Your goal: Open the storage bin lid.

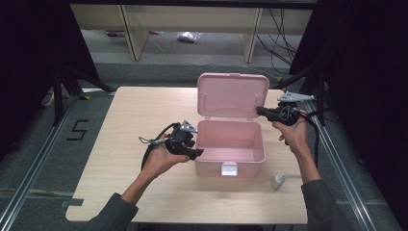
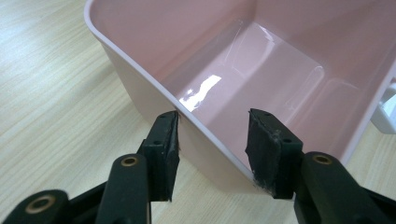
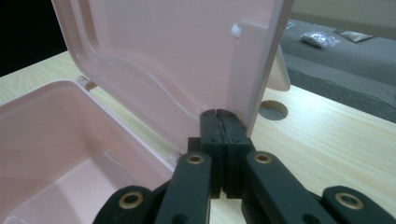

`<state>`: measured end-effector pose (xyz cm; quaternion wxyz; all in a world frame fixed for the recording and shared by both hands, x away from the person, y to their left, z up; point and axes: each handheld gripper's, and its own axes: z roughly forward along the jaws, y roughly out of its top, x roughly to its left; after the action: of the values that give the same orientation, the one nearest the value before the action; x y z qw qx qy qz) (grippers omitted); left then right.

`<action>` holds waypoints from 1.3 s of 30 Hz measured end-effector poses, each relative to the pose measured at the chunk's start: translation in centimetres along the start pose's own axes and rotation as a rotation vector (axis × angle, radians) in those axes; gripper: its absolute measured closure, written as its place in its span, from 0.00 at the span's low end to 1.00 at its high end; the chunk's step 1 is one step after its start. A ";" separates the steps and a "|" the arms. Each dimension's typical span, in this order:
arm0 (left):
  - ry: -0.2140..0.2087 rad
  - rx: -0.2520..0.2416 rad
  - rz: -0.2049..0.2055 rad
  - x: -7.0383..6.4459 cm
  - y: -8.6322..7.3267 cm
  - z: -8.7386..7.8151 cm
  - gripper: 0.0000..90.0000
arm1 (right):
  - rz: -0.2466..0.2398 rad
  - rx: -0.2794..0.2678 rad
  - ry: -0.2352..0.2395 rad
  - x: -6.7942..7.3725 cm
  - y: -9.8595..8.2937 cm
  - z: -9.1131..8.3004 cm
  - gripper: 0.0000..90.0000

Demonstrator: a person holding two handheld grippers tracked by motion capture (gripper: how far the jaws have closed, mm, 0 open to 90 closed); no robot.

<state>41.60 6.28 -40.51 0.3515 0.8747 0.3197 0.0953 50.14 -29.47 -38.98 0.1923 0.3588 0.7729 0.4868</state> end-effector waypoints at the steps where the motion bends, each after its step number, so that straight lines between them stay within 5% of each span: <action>1: 0.002 -0.007 -0.005 -0.1 -0.1 0.0 0.59 | -0.007 -0.009 -0.004 -0.1 -0.1 0.1 1.00; 10: 0.024 0.018 0.027 -0.6 0.1 -0.1 0.59 | 0.051 0.001 0.008 -0.1 -0.4 0.8 1.00; 13: 0.018 0.019 0.023 -0.6 0.0 -0.2 0.60 | 0.016 0.005 -0.009 -0.3 -0.5 0.9 1.00; 14: 0.018 0.014 0.023 -0.7 0.0 -0.2 0.60 | 0.066 0.019 -0.004 0.0 -0.5 0.9 1.00; 18: 0.015 0.014 0.016 -0.9 -0.2 -0.3 0.60 | 0.023 0.012 -0.012 -0.3 -0.7 1.0 0.99; 19: 0.018 0.006 0.013 -1.0 -0.2 -0.3 0.60 | 0.060 0.020 0.003 0.0 -0.8 1.0 0.99; 27: 0.001 -0.034 -0.028 -1.3 -0.9 -0.3 0.59 | 0.038 0.045 -0.011 0.1 -1.0 1.2 0.96; 31: -0.024 -0.052 -0.056 -1.7 -1.1 -0.4 0.56 | 0.001 0.064 -0.030 0.0 -0.9 0.8 0.94; 39: -0.039 -0.057 -0.057 -1.6 -1.2 -0.4 0.56 | 0.016 0.091 -0.040 0.5 -0.9 -1.0 0.87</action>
<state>39.59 6.16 -40.93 0.3850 0.8567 0.3346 0.0771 48.82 -30.00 -39.27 0.1873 0.3832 0.7871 0.4456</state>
